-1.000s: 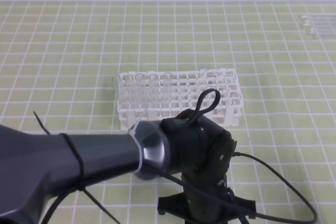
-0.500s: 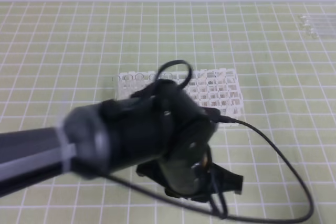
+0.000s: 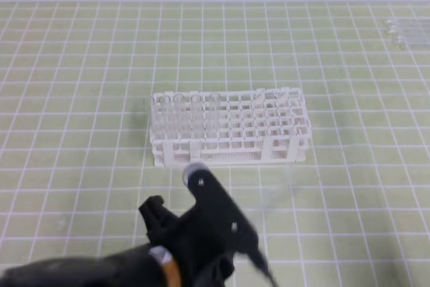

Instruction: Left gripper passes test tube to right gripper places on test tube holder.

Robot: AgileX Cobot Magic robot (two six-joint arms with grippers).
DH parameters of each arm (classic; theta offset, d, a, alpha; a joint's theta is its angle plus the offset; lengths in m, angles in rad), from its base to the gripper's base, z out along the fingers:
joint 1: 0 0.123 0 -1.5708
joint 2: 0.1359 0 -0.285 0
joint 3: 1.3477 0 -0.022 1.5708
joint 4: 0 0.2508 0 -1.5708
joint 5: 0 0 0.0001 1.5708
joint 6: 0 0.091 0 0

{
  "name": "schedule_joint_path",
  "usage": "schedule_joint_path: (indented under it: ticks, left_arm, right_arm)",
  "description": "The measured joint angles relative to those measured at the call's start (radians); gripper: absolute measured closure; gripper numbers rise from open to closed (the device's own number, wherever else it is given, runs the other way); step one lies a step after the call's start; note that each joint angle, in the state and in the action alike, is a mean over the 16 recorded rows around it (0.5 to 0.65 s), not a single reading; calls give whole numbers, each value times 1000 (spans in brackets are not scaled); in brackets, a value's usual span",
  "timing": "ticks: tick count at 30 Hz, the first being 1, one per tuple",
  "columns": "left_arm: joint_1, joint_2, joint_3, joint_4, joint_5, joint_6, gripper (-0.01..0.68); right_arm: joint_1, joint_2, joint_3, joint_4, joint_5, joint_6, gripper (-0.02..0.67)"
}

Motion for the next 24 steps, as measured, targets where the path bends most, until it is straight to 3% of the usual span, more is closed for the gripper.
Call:
schedule_joint_path:
  ticks: [9, 24]
  left_arm:
    - [-39, -229, 254, 357, -286, -114, 663]
    - [-38, -324, 365, 455, -339, -224, 657]
  right_arm:
    - [0, 0, 0, 0, 0, -1, 666]
    - [0, 0, 0, 0, 0, -1, 666]
